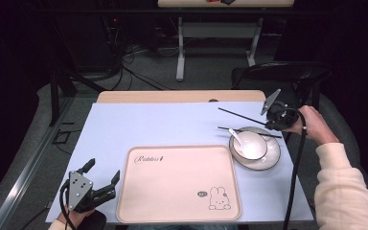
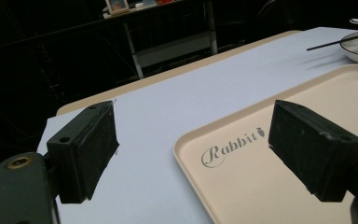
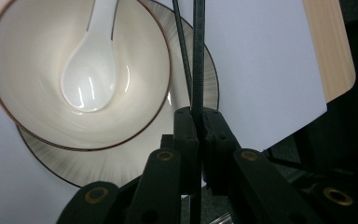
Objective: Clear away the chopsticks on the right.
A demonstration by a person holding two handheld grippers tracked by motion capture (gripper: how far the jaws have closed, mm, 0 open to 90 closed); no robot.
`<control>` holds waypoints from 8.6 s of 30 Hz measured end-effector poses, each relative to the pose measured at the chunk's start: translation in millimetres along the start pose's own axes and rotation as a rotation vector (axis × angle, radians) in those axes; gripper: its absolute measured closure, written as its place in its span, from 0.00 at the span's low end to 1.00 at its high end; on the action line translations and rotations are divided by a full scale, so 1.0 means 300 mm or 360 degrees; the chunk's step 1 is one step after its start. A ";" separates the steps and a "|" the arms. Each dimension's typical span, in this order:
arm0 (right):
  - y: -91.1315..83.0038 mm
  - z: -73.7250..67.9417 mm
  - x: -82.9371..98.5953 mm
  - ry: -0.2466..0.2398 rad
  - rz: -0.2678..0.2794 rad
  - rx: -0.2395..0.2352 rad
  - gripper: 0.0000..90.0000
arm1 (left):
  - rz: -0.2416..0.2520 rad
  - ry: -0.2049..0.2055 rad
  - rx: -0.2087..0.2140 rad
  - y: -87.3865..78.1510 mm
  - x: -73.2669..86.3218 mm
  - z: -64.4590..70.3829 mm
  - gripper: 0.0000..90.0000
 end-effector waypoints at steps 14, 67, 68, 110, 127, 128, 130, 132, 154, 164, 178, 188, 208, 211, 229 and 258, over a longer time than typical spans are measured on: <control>-0.038 -0.218 -0.075 0.0284 0.0068 0.0034 0.95 | 0.0000 0.0002 0.0000 0.000 0.000 0.001 0.17; 0.388 -0.668 -0.189 0.0882 0.0165 -0.0308 0.95 | 0.0016 0.0008 0.0007 -0.001 -0.001 0.001 0.17; 0.390 -0.669 -0.190 0.0874 0.0164 -0.0301 0.95 | 0.0015 0.0007 0.0008 -0.001 -0.001 0.001 0.17; 0.003 -0.414 -0.027 0.0487 0.0457 0.0083 0.00 | 0.0014 0.0012 -0.0004 -0.002 -0.001 0.002 0.17; -0.068 -0.131 0.009 0.0332 0.0290 0.0050 0.00 | 0.0009 0.0012 -0.0003 0.000 -0.001 0.002 0.17; -0.068 -0.112 0.010 0.0338 0.0273 0.0044 0.00 | 0.0009 0.0012 -0.0002 0.000 -0.001 0.002 0.17; -0.068 -0.076 0.007 0.0336 0.0258 0.0033 0.00 | 0.0008 0.0013 -0.0001 0.001 -0.001 0.002 0.17; -0.064 -0.049 -0.001 0.0365 0.0246 0.0007 0.00 | 0.0007 0.0015 -0.0001 0.001 -0.001 0.003 0.17; 0.142 0.181 -0.026 0.0427 0.0017 -0.0049 0.14 | -0.0004 0.0010 -0.0001 0.003 0.001 0.002 0.17; 0.238 0.172 0.000 0.0346 -0.0063 -0.0165 0.47 | -0.0001 0.0004 -0.0003 0.002 0.000 0.000 0.17; 0.308 0.132 0.022 0.0286 -0.0158 -0.0243 0.85 | -0.0002 0.0003 -0.0005 0.002 0.000 0.000 0.17; 0.316 0.103 0.033 0.0261 -0.0143 -0.0241 0.94 | -0.0001 0.0004 -0.0004 0.002 0.000 0.000 0.17; 0.156 0.080 -0.018 0.0412 0.0009 0.0006 0.95 | 0.0001 0.0006 -0.0005 0.003 -0.001 0.001 0.17; 0.120 0.065 -0.032 0.0424 -0.0004 0.0036 0.95 | 0.0001 0.0005 -0.0006 0.003 -0.001 0.001 0.17; -0.039 -0.112 -0.140 0.0600 0.0078 0.0102 0.95 | 0.0002 0.0004 -0.0005 0.002 -0.002 0.002 0.17; 0.117 -0.429 -0.279 0.0602 0.0084 -0.0070 0.95 | 0.0008 0.0016 0.0001 -0.001 -0.002 0.003 0.17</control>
Point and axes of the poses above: each handheld gripper's, and its own axes: y roughly forward along the jaws, x roughly out of its underside, z roughly to its right, the point moved 8 cm from there along y, roughly forward along the jaws, and after that the axes turned 12 degrees about -x, right-handed, at the moved point
